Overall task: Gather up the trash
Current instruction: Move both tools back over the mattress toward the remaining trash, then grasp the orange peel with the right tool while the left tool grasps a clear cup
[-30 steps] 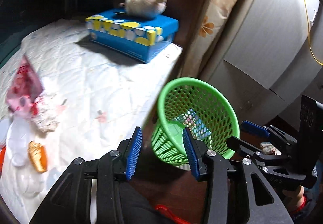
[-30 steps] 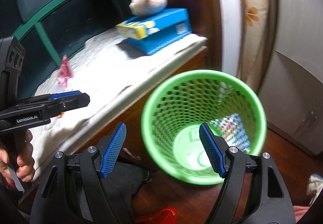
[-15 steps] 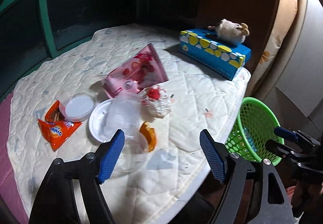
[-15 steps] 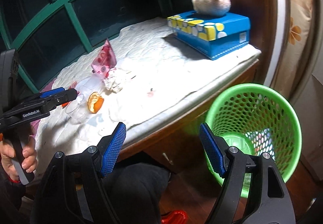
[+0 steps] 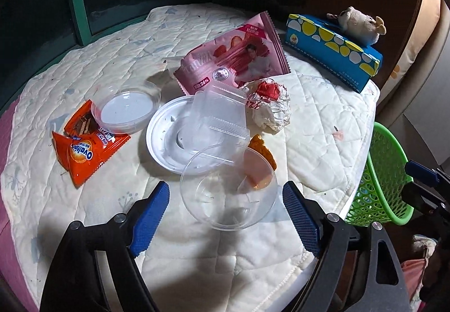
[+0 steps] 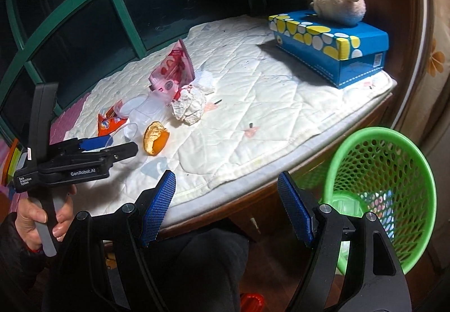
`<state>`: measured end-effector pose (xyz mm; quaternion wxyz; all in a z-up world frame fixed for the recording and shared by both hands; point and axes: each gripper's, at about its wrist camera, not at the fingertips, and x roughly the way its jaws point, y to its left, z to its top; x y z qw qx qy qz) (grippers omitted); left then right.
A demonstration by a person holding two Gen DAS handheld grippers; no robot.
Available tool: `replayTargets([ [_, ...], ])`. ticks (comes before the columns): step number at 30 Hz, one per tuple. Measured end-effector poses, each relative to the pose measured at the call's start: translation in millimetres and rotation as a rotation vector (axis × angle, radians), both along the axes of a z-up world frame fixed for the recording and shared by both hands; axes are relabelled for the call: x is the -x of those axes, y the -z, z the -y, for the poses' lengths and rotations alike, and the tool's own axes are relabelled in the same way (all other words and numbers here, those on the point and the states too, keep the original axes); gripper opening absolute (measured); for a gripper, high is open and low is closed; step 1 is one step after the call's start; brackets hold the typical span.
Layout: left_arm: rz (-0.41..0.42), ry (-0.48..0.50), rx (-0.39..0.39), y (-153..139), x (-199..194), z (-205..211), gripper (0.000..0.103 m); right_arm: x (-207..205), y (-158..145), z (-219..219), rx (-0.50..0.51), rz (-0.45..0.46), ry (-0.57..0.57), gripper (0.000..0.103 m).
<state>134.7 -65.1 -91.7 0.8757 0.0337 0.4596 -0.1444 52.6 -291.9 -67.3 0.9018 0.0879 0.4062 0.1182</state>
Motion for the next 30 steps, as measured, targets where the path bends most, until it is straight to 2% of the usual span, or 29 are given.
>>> replayTargets([
  [3, -0.007, 0.006, 0.018, 2.4, -2.0, -2.3, 0.075, -4.5, 1.3, -7.9, 0.006, -0.003, -0.016, 0.075],
  [5, -0.018, 0.017, 0.041, 3.7, -3.2, -3.6, 0.064, -8.4, 2.7, -12.0, 0.003, -0.009, -0.027, 0.075],
  [7, -0.023, 0.027, 0.062, 4.2, -3.1, -4.9, 0.06, -12.0, 3.8, -16.1, -0.001, -0.014, -0.037, 0.075],
  [15, 0.02, 0.029, 0.086, -10.3, 9.1, -17.6, 0.059, -26.5, 6.2, -35.9, -0.026, -0.031, -0.084, 0.075],
  [21, 0.054, -0.011, 0.095, -28.5, 18.2, -42.9, 0.059, -43.4, 10.9, -63.1, -0.057, -0.045, -0.132, 0.074],
  [30, 0.062, -0.062, 0.103, -34.6, 25.9, -67.8, 0.059, -76.4, 30.6, -104.7, -0.098, -0.091, -0.161, 0.064],
])
